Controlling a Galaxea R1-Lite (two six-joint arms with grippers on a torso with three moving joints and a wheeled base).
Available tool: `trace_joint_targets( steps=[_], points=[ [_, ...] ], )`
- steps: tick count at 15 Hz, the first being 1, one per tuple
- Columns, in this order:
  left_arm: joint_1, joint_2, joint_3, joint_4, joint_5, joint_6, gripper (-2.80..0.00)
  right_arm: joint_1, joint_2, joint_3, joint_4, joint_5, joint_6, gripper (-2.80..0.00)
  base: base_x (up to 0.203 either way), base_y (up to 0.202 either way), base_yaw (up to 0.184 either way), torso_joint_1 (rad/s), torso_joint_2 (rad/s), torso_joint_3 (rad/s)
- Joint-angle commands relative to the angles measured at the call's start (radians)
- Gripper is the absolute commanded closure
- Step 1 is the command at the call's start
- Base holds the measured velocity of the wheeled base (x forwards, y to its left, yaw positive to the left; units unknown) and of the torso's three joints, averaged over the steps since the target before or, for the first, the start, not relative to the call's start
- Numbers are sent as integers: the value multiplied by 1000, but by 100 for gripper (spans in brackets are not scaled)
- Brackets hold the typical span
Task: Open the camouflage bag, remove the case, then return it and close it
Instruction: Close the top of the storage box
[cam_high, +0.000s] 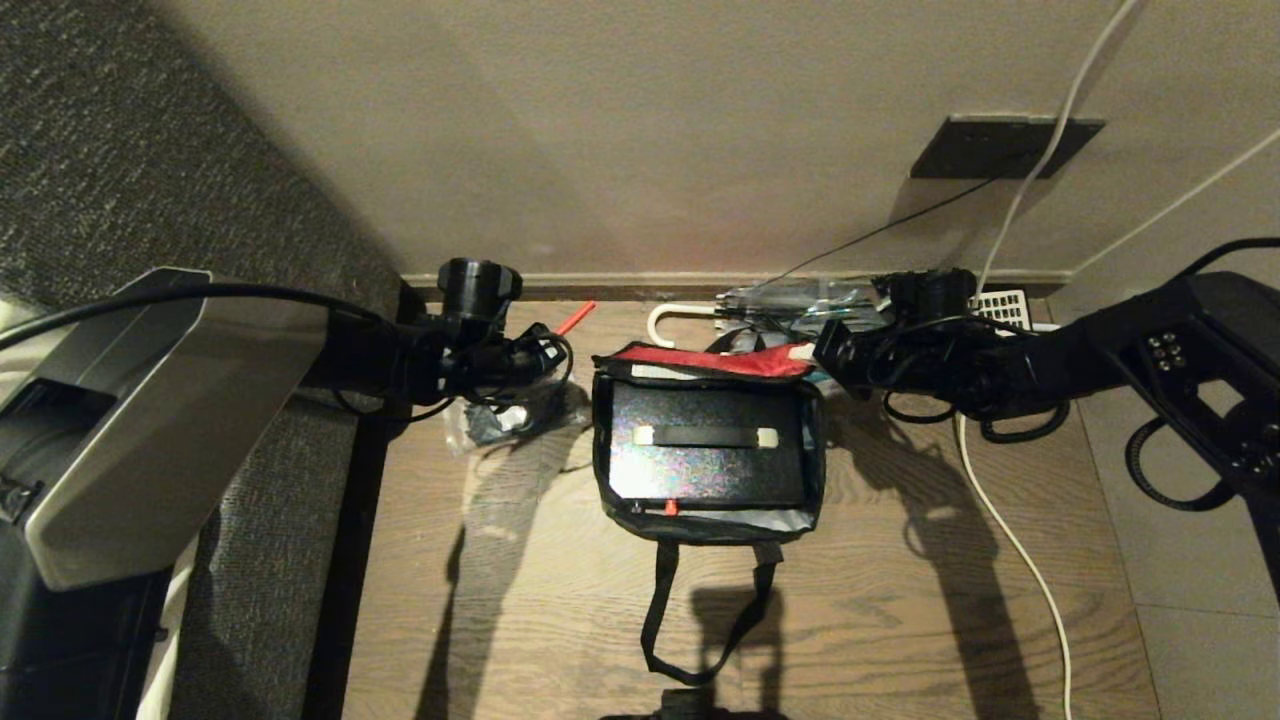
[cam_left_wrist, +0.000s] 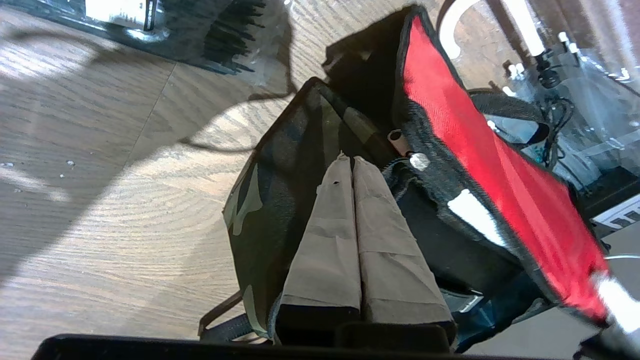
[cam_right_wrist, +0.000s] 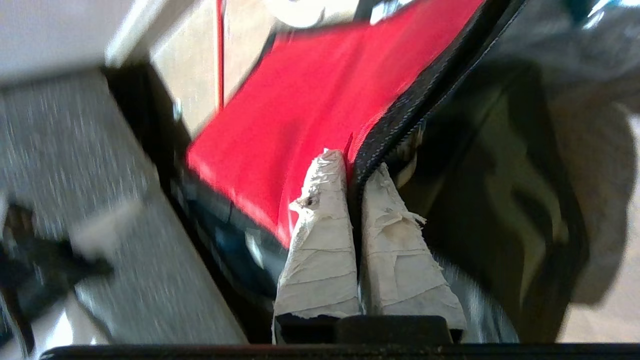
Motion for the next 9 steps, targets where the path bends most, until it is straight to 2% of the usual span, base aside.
trace_joint_targets(
  steps=[1,4,9],
  points=[
    [0,-9,1,-1,0,-5,0,1,-70,81,-2,30,-62,0,0,0,0,0,0,0],
    [3,-6,1,-1,0,-4,0,6,-117,187,-2,49,-200,0,0,0,0,0,0,0],
    [10,0,1,4,0,-2,0,15,-125,221,2,69,-325,0,0,0,0,0,0,0]
  ],
)
